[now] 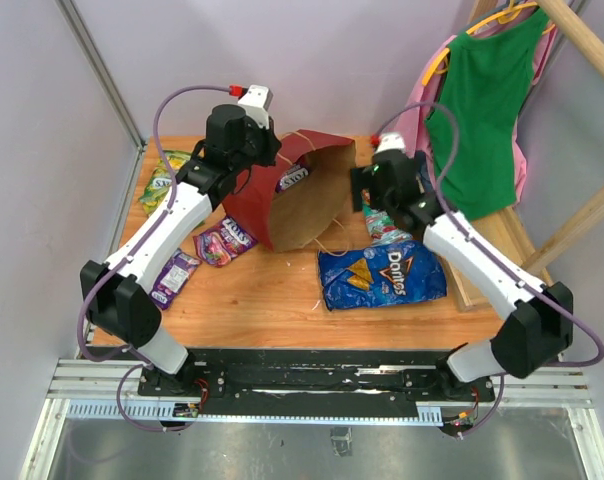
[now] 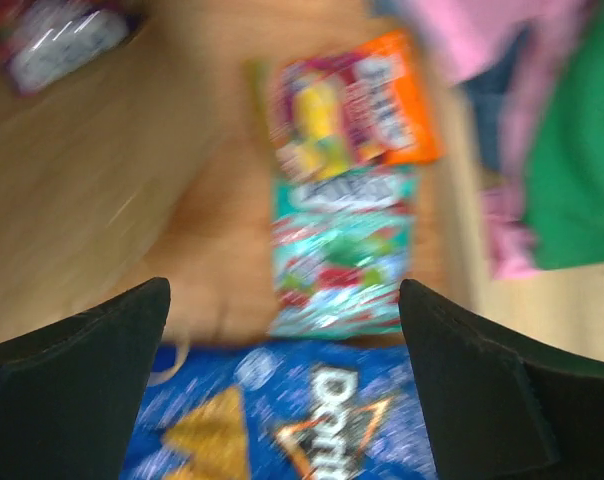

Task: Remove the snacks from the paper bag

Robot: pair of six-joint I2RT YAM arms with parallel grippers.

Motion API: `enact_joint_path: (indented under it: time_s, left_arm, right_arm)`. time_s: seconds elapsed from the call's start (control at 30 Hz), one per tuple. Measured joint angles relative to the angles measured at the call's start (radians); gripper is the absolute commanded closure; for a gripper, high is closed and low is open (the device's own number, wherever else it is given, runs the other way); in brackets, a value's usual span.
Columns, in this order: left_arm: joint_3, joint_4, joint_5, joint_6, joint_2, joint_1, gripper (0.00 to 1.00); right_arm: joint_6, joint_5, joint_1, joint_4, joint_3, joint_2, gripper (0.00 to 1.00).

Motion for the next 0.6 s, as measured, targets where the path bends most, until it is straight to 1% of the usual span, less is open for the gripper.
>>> enact_joint_path:
  time_s: [0.07, 0.2, 0.27, 0.37, 0.6]
  left_arm:
    - [0.0, 0.0, -0.003, 0.0, -0.003, 0.001, 0.99]
    - [0.0, -0.002, -0.006, 0.0, -0.003, 0.008, 0.99]
    - [0.0, -0.002, -0.008, 0.0, -0.003, 0.013, 0.99]
    - [0.0, -0.003, -0.011, 0.0, -0.002, 0.013, 1.0]
    - [0.0, -0.006, -0.014, 0.002, -0.002, 0.014, 1.0]
  right_arm:
    - [-0.008, -0.032, 0.096, 0.054, -0.1, -0.042, 0.03]
    - [0.006, -0.074, 0.313, 0.125, -0.254, -0.056, 0.12]
    - [0.029, -0.095, 0.371, 0.158, -0.327, -0.062, 0.14]
    - [0.066, -0.106, 0.407, 0.172, -0.394, -0.043, 0.13]
    - [0.073, -0.095, 0.41, 0.177, -0.399, 0.11, 0.12]
